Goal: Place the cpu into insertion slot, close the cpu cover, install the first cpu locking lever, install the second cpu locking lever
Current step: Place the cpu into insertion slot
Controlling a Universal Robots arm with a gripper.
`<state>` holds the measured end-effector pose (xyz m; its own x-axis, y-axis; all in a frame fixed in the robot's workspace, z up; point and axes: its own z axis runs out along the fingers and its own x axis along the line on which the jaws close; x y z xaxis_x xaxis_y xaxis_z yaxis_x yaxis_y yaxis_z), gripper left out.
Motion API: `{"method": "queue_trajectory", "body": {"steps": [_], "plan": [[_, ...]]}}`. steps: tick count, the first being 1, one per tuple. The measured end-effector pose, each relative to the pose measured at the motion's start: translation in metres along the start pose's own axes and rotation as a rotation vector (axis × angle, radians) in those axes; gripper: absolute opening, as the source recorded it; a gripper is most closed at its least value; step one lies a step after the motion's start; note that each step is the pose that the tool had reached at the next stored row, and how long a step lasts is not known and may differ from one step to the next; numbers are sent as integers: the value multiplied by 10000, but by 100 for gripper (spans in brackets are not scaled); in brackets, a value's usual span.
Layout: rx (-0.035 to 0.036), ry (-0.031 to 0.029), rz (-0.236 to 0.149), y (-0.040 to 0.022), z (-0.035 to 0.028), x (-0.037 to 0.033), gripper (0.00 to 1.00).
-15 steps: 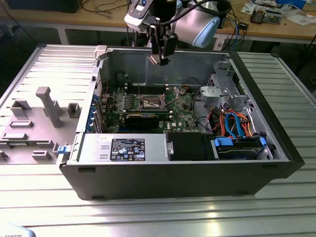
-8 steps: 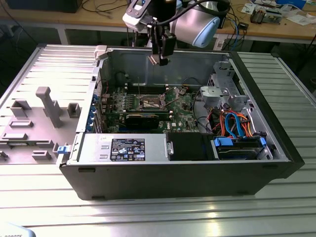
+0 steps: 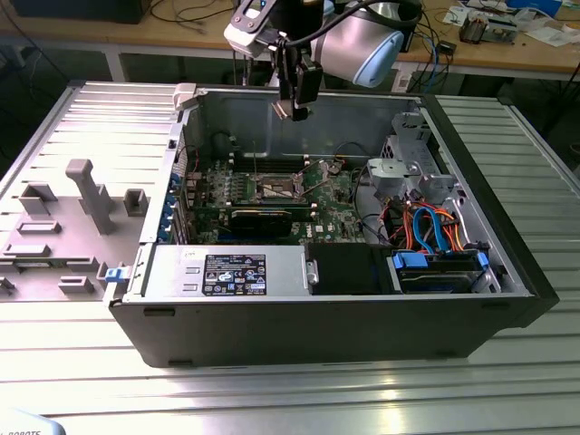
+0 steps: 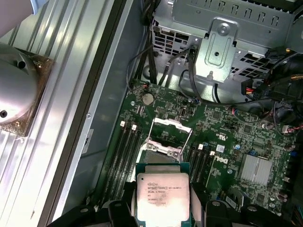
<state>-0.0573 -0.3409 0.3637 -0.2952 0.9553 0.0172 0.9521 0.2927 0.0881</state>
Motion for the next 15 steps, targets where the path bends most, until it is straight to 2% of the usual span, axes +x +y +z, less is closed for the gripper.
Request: {"method": "queue_trajectory", "body": {"steps": [8, 9, 11, 15], "plan": [[1, -7, 43, -5, 0, 2, 54], [-2, -14, 130, -8, 2, 3, 54], [-12, -58, 645, -9, 11, 2, 54], [-19, -102, 1148, -10, 19, 2, 54]]}}
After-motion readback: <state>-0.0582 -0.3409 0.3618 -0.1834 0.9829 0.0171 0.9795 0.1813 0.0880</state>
